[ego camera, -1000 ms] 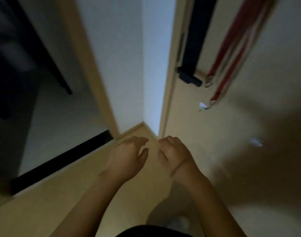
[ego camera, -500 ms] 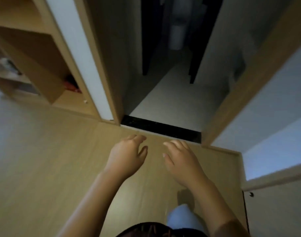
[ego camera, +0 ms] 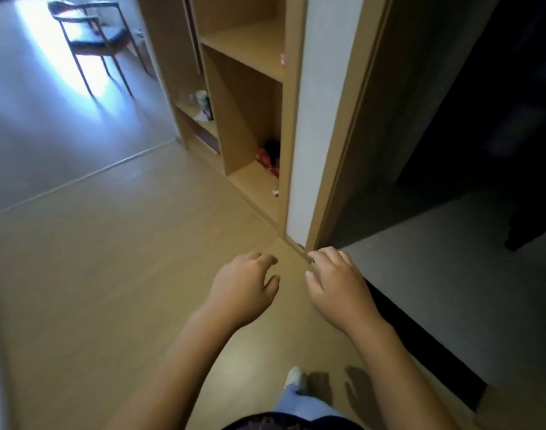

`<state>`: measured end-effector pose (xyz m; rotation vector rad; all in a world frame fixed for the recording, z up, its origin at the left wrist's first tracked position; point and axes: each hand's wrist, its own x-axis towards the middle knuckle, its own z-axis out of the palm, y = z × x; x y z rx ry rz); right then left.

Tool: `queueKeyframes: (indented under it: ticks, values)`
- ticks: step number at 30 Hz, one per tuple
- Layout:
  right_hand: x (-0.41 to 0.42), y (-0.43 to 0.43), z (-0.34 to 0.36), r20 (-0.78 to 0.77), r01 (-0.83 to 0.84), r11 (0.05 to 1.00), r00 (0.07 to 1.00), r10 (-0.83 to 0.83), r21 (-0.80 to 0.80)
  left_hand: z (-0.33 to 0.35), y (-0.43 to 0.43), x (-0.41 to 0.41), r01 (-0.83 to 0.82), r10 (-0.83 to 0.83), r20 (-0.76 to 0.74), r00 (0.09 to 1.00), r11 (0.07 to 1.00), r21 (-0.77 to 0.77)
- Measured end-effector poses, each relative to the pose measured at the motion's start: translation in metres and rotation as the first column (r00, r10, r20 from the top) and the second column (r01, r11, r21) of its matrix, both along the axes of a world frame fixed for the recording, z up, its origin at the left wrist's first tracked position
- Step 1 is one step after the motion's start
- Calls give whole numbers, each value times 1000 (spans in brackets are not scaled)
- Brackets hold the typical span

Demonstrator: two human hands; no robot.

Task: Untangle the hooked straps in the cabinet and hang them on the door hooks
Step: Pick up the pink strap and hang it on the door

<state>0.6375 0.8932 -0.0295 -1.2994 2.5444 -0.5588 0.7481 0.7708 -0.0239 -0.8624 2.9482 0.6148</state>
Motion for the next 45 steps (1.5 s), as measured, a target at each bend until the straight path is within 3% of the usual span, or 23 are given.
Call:
queueKeyframes:
  ticks: [7, 15, 27, 38, 45]
  values:
    - [-74, -124, -2, 34, -178, 984, 983, 178, -10, 1, -92, -62, -201, 200, 24, 979, 979, 18]
    - [-126, -261, -17, 39, -250, 968, 968, 249, 9, -24, -214, -91, -333, 328, 70, 942, 940, 73]
    - [-194, -468, 4, 14, -129, 992, 992, 129, -4, 9, -445, -185, -184, 185, -53, 981, 983, 10]
    - [-317, -566, 0, -72, 147, 969, 984, -163, -198, 6, -552, -327, 63, -61, -153, 986, 998, 8]
    - [-428, -614, 28, -105, 268, 945, 951, -291, -190, 25, -599, -449, 207, -192, -210, 959, 977, 54]
